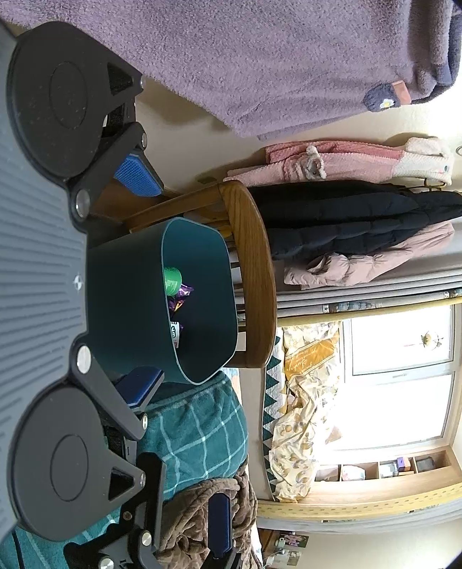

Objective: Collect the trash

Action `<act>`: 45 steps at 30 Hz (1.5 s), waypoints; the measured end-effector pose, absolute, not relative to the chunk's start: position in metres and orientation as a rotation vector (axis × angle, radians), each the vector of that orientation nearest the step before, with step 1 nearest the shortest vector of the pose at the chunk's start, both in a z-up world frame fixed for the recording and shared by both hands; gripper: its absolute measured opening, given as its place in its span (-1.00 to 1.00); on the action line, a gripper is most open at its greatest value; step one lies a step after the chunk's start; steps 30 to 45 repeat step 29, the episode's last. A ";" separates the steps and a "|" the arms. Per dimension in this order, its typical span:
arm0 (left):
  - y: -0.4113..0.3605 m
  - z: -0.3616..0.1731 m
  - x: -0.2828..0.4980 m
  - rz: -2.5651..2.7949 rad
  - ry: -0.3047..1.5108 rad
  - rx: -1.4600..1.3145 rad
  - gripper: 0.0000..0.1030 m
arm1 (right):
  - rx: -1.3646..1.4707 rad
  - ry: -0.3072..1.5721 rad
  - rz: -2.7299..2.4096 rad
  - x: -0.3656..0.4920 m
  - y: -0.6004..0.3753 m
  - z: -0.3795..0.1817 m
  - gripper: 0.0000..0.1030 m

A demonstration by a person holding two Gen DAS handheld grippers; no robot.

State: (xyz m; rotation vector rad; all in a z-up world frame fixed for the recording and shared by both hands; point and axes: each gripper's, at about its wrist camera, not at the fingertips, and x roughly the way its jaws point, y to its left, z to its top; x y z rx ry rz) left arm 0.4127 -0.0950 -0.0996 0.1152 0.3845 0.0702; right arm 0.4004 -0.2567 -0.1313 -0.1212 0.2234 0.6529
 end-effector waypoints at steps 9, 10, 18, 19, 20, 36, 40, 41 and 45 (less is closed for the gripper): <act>-0.095 -0.101 0.413 0.068 0.384 0.117 0.99 | -0.114 0.233 0.649 0.406 -0.257 -0.131 1.00; -0.095 -0.101 0.413 0.068 0.382 0.117 0.99 | -0.114 0.233 0.649 0.405 -0.257 -0.131 1.00; -0.094 -0.101 0.414 0.067 0.376 0.121 0.99 | -0.118 0.230 0.653 0.404 -0.254 -0.132 1.00; -0.094 -0.101 0.414 0.066 0.376 0.122 0.99 | -0.119 0.230 0.654 0.404 -0.253 -0.132 1.00; -0.095 -0.101 0.414 0.072 0.374 0.126 0.99 | -0.117 0.231 0.655 0.403 -0.254 -0.132 1.00; -0.096 -0.104 0.412 0.068 0.364 0.138 0.99 | -0.115 0.235 0.661 0.402 -0.256 -0.134 1.00; -0.096 -0.104 0.412 0.068 0.364 0.138 0.99 | -0.115 0.235 0.661 0.402 -0.256 -0.134 1.00; -0.096 -0.104 0.412 0.068 0.364 0.138 0.99 | -0.115 0.235 0.661 0.402 -0.256 -0.134 1.00; -0.096 -0.104 0.412 0.068 0.364 0.138 0.99 | -0.115 0.235 0.661 0.402 -0.256 -0.134 1.00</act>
